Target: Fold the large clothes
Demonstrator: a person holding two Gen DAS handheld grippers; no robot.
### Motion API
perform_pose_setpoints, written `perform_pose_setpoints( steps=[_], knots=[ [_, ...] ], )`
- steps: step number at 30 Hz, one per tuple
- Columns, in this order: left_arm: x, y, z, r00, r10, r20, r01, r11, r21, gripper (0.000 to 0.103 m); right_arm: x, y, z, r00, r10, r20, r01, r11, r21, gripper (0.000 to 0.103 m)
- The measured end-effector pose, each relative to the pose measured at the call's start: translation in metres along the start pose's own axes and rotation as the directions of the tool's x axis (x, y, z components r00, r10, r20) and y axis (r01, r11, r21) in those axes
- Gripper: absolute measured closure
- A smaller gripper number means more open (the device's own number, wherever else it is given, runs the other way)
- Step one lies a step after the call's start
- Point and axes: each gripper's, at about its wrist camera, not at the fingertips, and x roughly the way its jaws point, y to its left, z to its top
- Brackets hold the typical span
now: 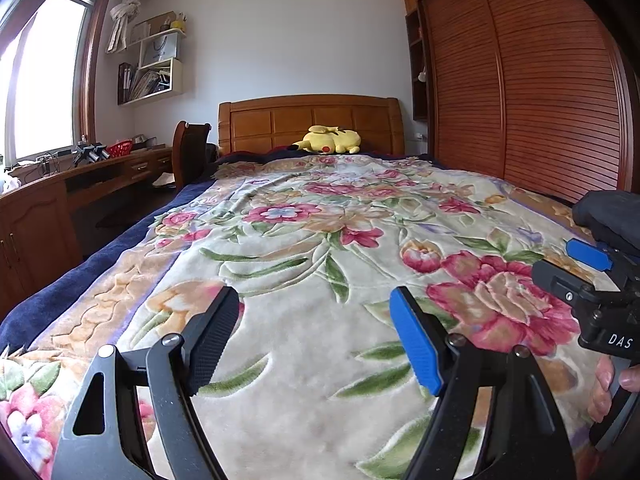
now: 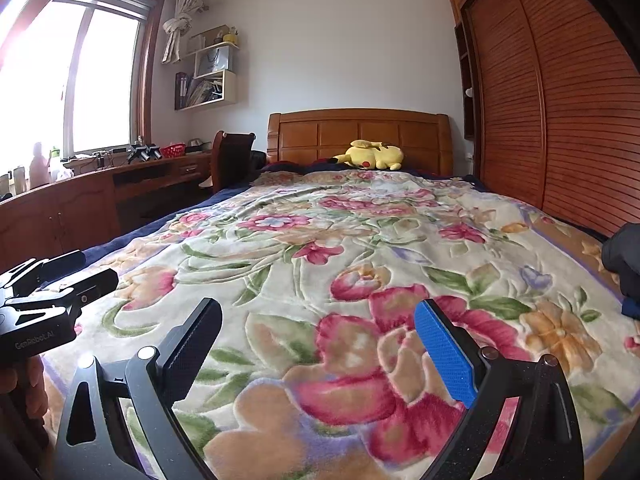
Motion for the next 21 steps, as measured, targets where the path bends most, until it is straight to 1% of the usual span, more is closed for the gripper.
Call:
perform_pose_setpoints(
  steps=[21],
  knots=[
    [-0.0065, -0.0006, 0.0003, 0.999, 0.005, 0.033, -0.005, 1.000, 0.001, 0.025, 0.0091, 0.0029, 0.0003, 1.000, -0.009, -0.011, 0.009, 1.000, 0.030, 0.006]
  ],
)
